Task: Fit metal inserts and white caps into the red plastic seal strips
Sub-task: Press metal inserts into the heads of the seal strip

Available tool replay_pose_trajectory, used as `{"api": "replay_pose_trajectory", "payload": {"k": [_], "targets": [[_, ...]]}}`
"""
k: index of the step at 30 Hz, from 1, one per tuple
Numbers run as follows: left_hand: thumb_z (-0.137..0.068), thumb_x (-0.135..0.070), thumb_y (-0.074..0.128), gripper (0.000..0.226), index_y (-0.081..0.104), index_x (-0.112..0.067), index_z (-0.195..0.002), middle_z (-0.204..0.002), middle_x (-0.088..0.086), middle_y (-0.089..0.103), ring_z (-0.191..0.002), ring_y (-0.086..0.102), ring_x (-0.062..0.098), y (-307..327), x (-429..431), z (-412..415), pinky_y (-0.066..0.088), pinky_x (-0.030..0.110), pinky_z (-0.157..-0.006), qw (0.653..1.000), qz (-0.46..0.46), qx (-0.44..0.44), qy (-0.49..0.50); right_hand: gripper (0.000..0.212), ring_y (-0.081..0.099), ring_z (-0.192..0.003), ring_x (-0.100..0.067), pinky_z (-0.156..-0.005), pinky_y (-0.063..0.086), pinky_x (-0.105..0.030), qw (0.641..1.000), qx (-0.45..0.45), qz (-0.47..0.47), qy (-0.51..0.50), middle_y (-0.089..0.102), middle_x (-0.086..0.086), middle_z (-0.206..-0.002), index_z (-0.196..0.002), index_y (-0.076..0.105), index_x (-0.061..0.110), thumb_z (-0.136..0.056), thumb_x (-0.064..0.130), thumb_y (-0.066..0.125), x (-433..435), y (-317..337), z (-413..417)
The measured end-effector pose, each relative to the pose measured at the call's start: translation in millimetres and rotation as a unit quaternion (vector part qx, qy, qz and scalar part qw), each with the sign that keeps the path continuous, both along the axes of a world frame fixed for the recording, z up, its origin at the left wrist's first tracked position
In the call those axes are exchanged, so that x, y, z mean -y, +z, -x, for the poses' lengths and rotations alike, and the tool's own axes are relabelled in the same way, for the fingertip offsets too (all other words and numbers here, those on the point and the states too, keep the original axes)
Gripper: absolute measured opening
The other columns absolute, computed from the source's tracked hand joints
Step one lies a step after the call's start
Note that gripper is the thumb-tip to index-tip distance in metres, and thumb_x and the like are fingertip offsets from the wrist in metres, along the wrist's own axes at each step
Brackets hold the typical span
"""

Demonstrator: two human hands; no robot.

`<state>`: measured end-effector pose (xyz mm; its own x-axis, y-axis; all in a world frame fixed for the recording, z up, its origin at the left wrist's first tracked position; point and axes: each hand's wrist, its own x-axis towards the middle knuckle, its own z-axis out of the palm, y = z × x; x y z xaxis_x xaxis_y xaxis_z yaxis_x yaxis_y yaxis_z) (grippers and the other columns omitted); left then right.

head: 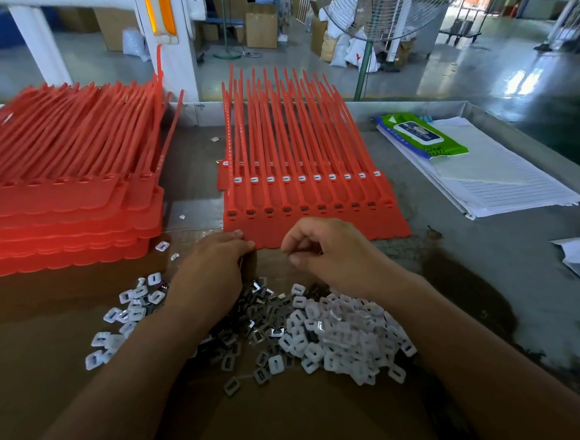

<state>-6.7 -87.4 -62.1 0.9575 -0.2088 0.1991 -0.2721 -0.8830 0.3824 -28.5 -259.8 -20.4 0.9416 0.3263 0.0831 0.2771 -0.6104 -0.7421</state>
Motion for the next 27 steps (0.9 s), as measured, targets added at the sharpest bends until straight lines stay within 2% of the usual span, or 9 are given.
{"api": "replay_pose_trajectory", "payload": {"k": [5,8,12,15,18,21,25,27], "targets": [[-0.088,-0.004,0.043,0.041,0.054,-0.021,-0.124,-0.139,-0.001,0.043,-0.128,0.036,0.017,-0.2,-0.4,0.0,0.027,0.029,-0.105,1.0,-0.001,0.001,-0.002,0.019,0.051,-0.067,0.014,-0.064,0.039,-0.001,1.0,0.017,-0.007,-0.002,0.057,0.016,-0.07,-0.079,0.061,0.027,-0.083,0.008,0.063,3.7,0.5,-1.4],[-0.088,-0.004,0.044,0.04,0.055,-0.02,-0.123,-0.138,-0.001,0.044,-0.128,0.037,0.017,-1.0,0.1,-0.3,0.027,0.029,-0.105,1.0,0.005,0.003,-0.002,0.019,0.053,-0.065,0.01,-0.063,0.041,-0.003,1.0,0.028,-0.011,-0.009,0.059,0.015,-0.067,-0.074,0.06,0.028,-0.084,0.013,0.063,4.3,-0.5,-1.9],[-0.087,-0.002,0.044,0.04,0.056,-0.019,-0.121,-0.137,0.0,0.046,-0.127,0.038,0.017,-1.6,0.2,0.1,0.028,0.029,-0.103,1.0,0.019,0.006,-0.001,0.02,0.056,-0.054,0.007,-0.056,0.044,-0.007,1.0,0.017,-0.023,-0.012,0.059,0.013,-0.057,-0.071,0.058,0.028,-0.087,0.017,0.06,5.6,0.0,-2.3],[-0.088,-0.001,0.044,0.039,0.056,-0.018,-0.121,-0.137,0.001,0.046,-0.127,0.039,0.018,-1.1,-0.1,0.6,0.028,0.029,-0.104,1.0,0.021,0.007,-0.001,0.018,0.056,-0.06,-0.001,-0.06,0.046,-0.014,0.999,0.036,-0.006,-0.024,0.062,0.007,-0.065,-0.072,0.058,0.029,-0.087,0.019,0.06,8.4,1.5,-4.2],[-0.088,-0.001,0.044,0.039,0.057,-0.018,-0.121,-0.137,0.001,0.046,-0.127,0.039,0.018,-0.8,0.0,0.7,0.028,0.028,-0.104,1.0,0.022,0.009,-0.002,0.018,0.055,-0.066,0.004,-0.063,0.045,-0.007,0.998,0.05,0.009,-0.038,0.061,0.011,-0.071,-0.074,0.059,0.03,-0.084,0.016,0.063,14.5,2.4,-7.0],[-0.087,0.0,0.044,0.04,0.057,-0.018,-0.121,-0.137,0.001,0.046,-0.126,0.039,0.017,-0.7,-0.4,0.8,0.027,0.027,-0.103,1.0,0.023,0.009,-0.002,0.02,0.057,-0.072,0.007,-0.064,0.044,-0.006,0.995,0.058,-0.001,-0.083,0.061,0.014,-0.077,-0.079,0.059,0.031,-0.082,0.013,0.065,26.2,4.3,-13.3],[-0.088,0.0,0.044,0.04,0.056,-0.018,-0.122,-0.137,0.001,0.045,-0.127,0.039,0.017,-0.4,-0.4,0.9,0.028,0.028,-0.104,1.0,0.019,0.006,-0.004,0.023,0.063,-0.068,-0.008,-0.065,0.052,-0.022,0.985,0.054,-0.057,-0.154,0.066,0.008,-0.077,-0.077,0.058,0.029,-0.083,0.008,0.064,52.7,10.1,-30.9],[-0.087,-0.001,0.044,0.04,0.056,-0.018,-0.122,-0.137,0.001,0.045,-0.126,0.039,0.016,-0.7,-0.7,1.1,0.028,0.027,-0.104,1.0,0.018,0.007,-0.005,0.022,0.064,-0.068,-0.013,-0.066,0.053,-0.025,0.975,0.051,-0.072,-0.204,0.067,0.003,-0.076,-0.075,0.058,0.026,-0.083,0.006,0.063,68.2,10.1,-41.6]]}}
